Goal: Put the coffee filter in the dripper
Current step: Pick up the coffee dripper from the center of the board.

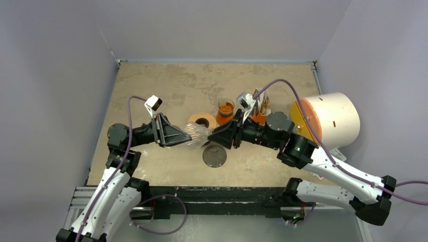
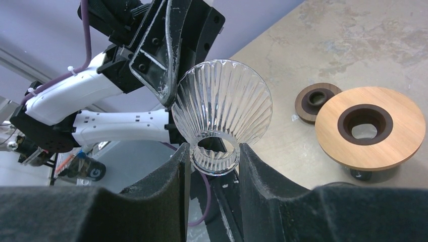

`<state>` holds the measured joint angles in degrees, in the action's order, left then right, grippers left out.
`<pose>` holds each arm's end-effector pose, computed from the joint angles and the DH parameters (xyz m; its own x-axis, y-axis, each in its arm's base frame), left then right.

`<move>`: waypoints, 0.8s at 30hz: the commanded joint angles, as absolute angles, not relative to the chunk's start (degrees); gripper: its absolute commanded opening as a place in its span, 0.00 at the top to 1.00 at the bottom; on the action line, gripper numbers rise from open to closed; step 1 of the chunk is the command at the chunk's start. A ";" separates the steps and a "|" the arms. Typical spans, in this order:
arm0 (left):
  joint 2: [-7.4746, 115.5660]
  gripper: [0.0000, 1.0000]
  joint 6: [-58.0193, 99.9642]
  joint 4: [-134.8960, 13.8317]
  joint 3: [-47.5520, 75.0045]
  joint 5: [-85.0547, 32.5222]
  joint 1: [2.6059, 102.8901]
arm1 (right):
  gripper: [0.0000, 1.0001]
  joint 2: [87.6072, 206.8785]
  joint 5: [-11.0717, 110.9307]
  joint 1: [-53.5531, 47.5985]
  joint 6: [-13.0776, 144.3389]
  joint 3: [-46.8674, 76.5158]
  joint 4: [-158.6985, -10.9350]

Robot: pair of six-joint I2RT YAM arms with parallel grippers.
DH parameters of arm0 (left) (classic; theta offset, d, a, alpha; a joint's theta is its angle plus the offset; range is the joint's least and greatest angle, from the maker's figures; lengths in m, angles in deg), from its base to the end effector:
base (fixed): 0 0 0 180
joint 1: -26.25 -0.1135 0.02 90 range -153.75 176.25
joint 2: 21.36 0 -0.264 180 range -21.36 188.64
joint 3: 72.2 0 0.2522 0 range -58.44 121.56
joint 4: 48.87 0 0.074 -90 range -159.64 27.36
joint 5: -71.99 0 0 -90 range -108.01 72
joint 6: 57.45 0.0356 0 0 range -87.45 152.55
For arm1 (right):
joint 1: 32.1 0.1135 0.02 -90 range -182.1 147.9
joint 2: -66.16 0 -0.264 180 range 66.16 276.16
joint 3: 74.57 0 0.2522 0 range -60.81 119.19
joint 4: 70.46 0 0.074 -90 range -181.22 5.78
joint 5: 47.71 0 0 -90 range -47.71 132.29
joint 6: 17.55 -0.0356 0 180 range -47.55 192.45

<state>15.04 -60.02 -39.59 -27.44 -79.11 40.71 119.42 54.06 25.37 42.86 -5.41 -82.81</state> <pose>0.1316 -0.0661 0.3345 -0.9408 -0.2560 -0.2223 0.2515 -0.0872 -0.9639 0.1086 0.1837 0.4009 -0.4327 0.2206 -0.8741 -0.8294 0.2827 0.4819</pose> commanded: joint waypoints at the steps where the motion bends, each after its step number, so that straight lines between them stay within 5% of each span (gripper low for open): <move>1: 14.70 0.88 -60.79 -35.91 -27.78 -79.62 41.01 | 0.97 119.29 55.30 25.64 42.13 -2.60 -77.69; 5: 14.54 1.00 -60.51 -35.96 -27.76 -79.83 41.01 | 0.96 119.54 55.36 25.71 41.67 -2.71 -77.48; 11: 14.11 1.00 -58.79 -37.64 -27.53 -79.84 41.01 | 0.87 119.60 55.75 25.73 41.43 -2.89 -77.62; 19: 13.96 1.00 -54.10 -41.94 -26.10 -80.54 41.01 | 0.36 118.54 54.27 25.67 42.56 -2.51 -81.39; 24: 14.43 1.00 -47.74 -47.47 -23.96 -82.36 41.01 | 0.21 116.65 50.13 25.69 44.67 -1.66 -88.11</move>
